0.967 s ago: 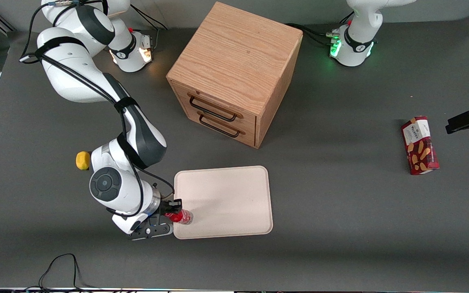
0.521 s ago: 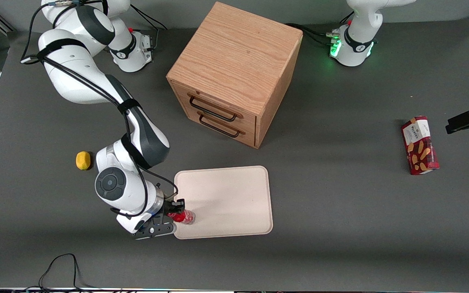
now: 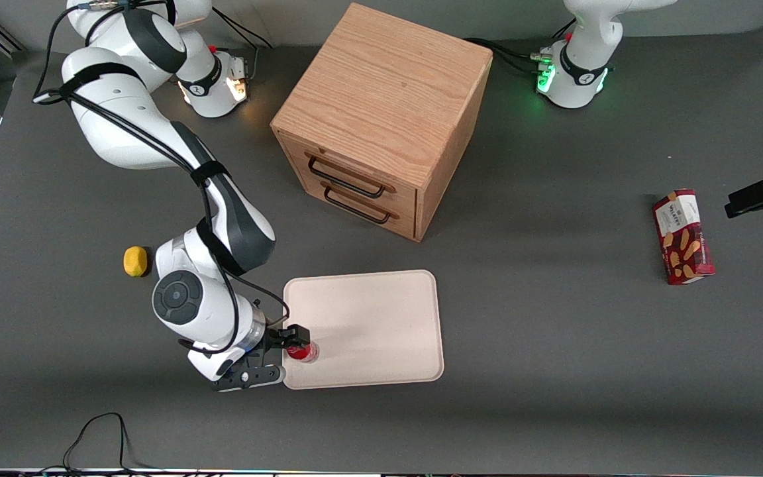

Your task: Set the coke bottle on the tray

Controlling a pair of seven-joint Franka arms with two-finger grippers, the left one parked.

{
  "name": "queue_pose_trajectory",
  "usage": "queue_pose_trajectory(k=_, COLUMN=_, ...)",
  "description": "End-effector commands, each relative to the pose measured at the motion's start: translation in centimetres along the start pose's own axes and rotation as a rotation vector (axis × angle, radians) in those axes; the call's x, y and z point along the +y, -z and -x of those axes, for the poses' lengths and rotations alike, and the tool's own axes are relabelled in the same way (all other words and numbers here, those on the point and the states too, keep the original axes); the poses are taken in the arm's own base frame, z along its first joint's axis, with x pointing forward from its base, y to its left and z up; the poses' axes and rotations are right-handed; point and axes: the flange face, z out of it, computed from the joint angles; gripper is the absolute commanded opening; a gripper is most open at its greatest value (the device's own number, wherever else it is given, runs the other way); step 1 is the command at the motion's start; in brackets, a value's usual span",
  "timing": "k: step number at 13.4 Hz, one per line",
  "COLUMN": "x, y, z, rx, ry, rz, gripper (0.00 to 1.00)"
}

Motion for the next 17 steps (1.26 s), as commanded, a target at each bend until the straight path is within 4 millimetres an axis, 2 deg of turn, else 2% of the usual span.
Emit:
queue_pose_trajectory(k=1, x=-0.2, y=2.1, z=-0.1, rx=0.027, ry=-0.028, rz=0.008, gripper=1.00)
queue_pose_trajectory(k=2, x=-0.1, y=4.4, z=-0.3, rx=0.042, ry=-0.031, rz=0.013, gripper=1.00)
queue_pose_trajectory(k=5, x=2.6, y=12.0, z=1.5, rx=-0.052, ry=-0.082, rz=0.050, gripper=1.00)
queue_pose_trajectory(k=7, x=7.4, y=18.5, z=3.4, rx=-0.105, ry=-0.186, rz=0.038, gripper=1.00)
queue_pose_trajectory(k=9, x=11.7, y=23.8, z=7.3, rx=-0.132, ry=-0.231, rz=0.028, gripper=1.00)
queue_pose_trajectory(k=10, x=12.8, y=25.9, z=10.0, rx=-0.133, ry=-0.231, rz=0.047, gripper=1.00)
queue_pose_trajectory(k=12, x=14.9, y=29.4, z=15.1, rx=-0.123, ry=-0.271, rz=0.068, gripper=1.00)
queue_pose_trajectory(k=13, x=15.0, y=30.6, z=17.1, rx=-0.117, ry=-0.273, rz=0.074, gripper=1.00)
queue_pose_trajectory(k=15, x=16.5, y=32.0, z=20.7, rx=-0.113, ry=-0.300, rz=0.078, gripper=1.00)
queue_pose_trajectory(k=17, x=16.5, y=32.9, z=23.4, rx=-0.100, ry=-0.294, rz=0.094, gripper=1.00)
